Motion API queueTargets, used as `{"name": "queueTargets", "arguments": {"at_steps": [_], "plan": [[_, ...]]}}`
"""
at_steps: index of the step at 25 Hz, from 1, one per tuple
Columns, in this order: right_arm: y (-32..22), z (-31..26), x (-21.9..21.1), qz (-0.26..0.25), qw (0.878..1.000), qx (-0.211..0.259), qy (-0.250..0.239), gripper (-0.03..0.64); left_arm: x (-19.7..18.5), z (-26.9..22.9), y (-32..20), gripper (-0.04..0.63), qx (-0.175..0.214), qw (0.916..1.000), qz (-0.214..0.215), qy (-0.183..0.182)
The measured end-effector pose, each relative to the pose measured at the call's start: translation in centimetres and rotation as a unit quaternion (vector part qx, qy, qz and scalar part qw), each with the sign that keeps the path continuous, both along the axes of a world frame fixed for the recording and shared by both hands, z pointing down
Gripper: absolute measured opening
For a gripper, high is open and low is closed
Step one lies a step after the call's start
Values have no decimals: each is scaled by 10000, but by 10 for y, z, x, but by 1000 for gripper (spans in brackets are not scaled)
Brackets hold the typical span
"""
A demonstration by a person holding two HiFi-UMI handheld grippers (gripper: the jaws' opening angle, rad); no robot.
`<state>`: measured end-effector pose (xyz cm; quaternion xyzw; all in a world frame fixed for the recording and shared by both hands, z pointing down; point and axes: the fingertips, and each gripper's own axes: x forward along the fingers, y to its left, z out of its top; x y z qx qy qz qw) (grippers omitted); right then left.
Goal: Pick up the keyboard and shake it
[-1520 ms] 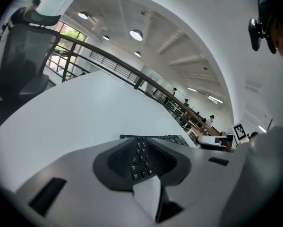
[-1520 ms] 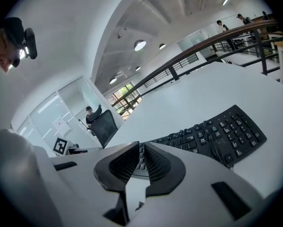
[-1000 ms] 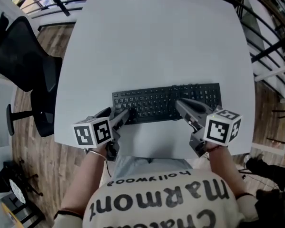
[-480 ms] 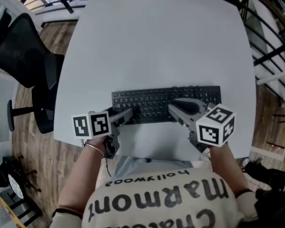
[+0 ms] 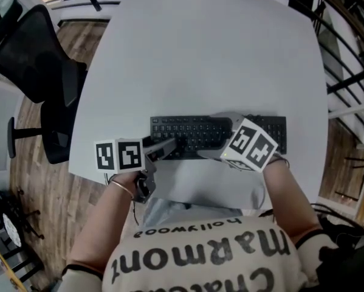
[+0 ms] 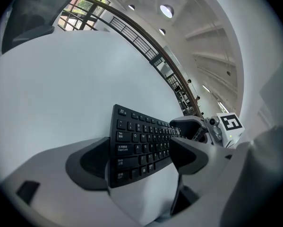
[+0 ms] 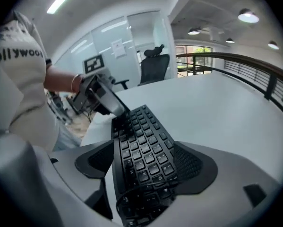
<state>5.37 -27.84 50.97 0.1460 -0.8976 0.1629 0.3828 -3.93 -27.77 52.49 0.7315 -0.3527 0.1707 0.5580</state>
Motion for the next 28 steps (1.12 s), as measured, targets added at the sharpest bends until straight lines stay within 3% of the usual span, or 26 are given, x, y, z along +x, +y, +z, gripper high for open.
{"name": "queueTargets", "arguments": {"at_steps": [4,7,14,21,23,28], "plan": [[8,19,-20,-1117,9892,373,877,444,-2,-3,0,387,4,9999,-24,140],[8,26,-29,-1637,9757,628,1314,461,0,-7,1,388,9,9997,-74,243],[7,27,-37,-1823,9705,604,1454,466,-6,-12,2,396,67,9989,-140,432],[9,12,-34,-1755,9743,692,1233,466,-14,-34,1,334,-77,9924,-266,1198],[10,9,-33,-1751,9748,749,1159,466,-15,-40,0,327,-253,9864,-370,1582],[13,0,-34,-1784,9755,829,987,466,-19,-57,3,302,-658,9615,-540,2612]]}}
